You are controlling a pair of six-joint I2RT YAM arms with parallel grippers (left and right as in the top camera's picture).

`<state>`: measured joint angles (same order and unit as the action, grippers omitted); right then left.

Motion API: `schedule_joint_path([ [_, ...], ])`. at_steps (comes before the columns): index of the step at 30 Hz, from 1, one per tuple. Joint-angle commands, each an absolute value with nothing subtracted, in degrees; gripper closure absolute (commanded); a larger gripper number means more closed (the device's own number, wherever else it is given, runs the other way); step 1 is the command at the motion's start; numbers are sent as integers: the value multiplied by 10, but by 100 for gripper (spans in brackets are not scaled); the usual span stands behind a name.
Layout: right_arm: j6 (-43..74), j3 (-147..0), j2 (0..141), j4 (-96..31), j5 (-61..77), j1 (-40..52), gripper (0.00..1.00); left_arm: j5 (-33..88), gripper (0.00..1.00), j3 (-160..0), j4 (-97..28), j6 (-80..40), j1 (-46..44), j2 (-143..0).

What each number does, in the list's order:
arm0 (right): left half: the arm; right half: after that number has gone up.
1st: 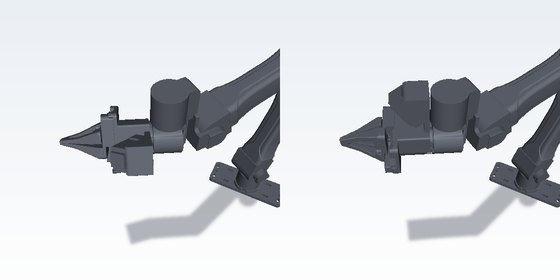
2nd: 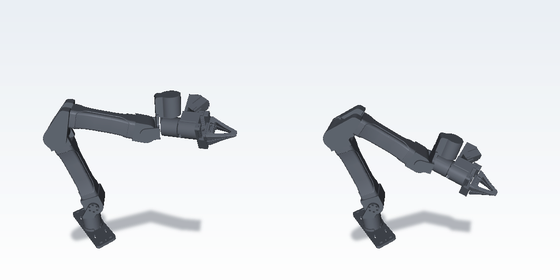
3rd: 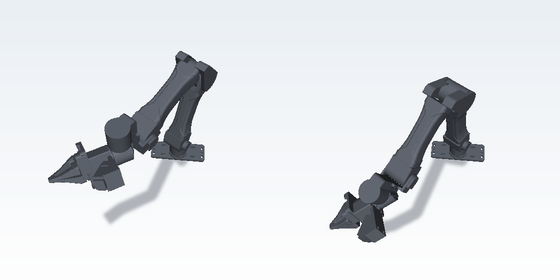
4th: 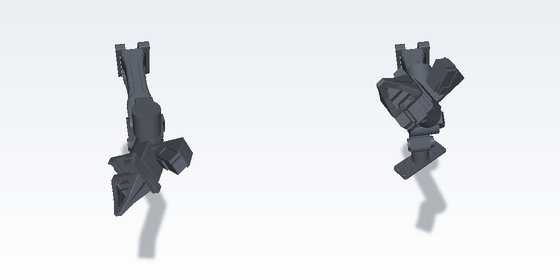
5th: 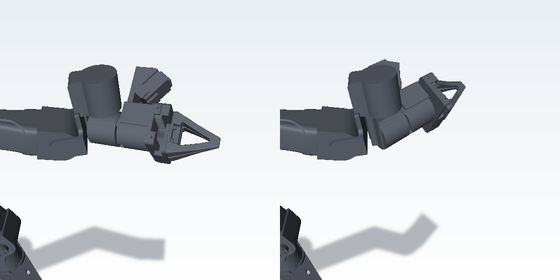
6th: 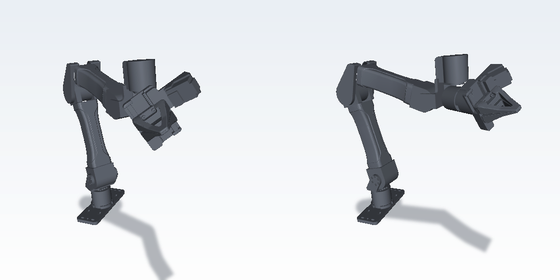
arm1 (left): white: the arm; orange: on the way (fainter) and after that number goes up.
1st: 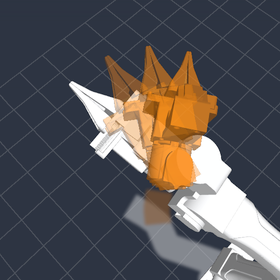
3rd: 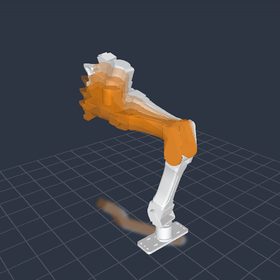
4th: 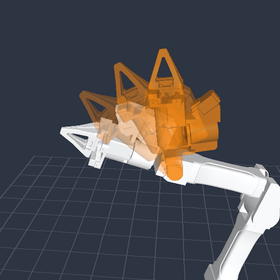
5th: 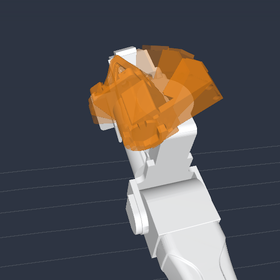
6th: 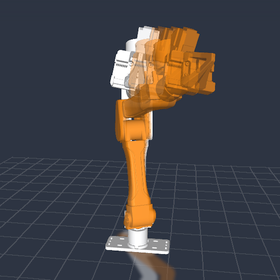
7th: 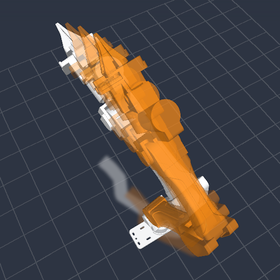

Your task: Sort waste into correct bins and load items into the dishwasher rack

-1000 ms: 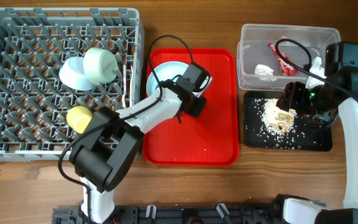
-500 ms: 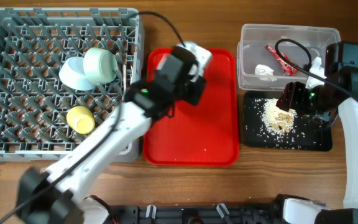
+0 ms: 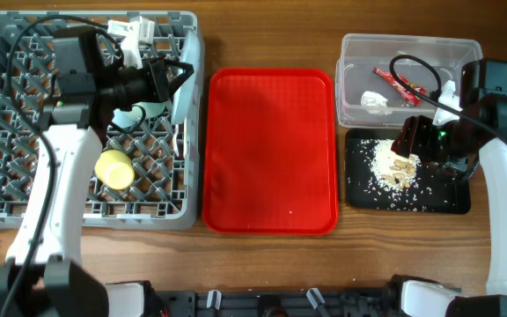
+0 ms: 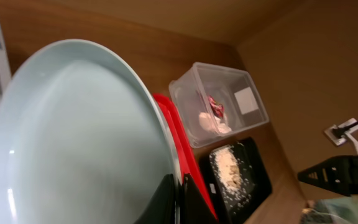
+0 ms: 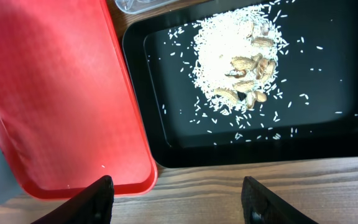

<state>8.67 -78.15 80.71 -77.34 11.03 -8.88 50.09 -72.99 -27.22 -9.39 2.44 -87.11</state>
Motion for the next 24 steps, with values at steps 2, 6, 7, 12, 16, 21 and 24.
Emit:
schedule_joint_path([
  [2,77,-792,802,-775,103,-90,34,552,96,-735,-270,-99,30,-934],
  [6,76,-792,802,-775,103,-90,34,538,14,-735,-268,-99,37,-957],
  [7,76,-792,802,-775,103,-90,33,538,0,-735,-268,-99,39,-955],
  [12,76,-792,802,-773,103,-90,34,485,0,-735,-281,-99,70,-908],
  [16,58,-792,801,-722,174,-85,25,230,0,-735,-357,-99,77,-843],
  [21,46,-792,803,-575,193,11,9,23,0,-735,-509,-195,77,-820],
  [24,48,-792,820,-532,176,51,0,6,0,-735,-587,-220,77,-820],
])
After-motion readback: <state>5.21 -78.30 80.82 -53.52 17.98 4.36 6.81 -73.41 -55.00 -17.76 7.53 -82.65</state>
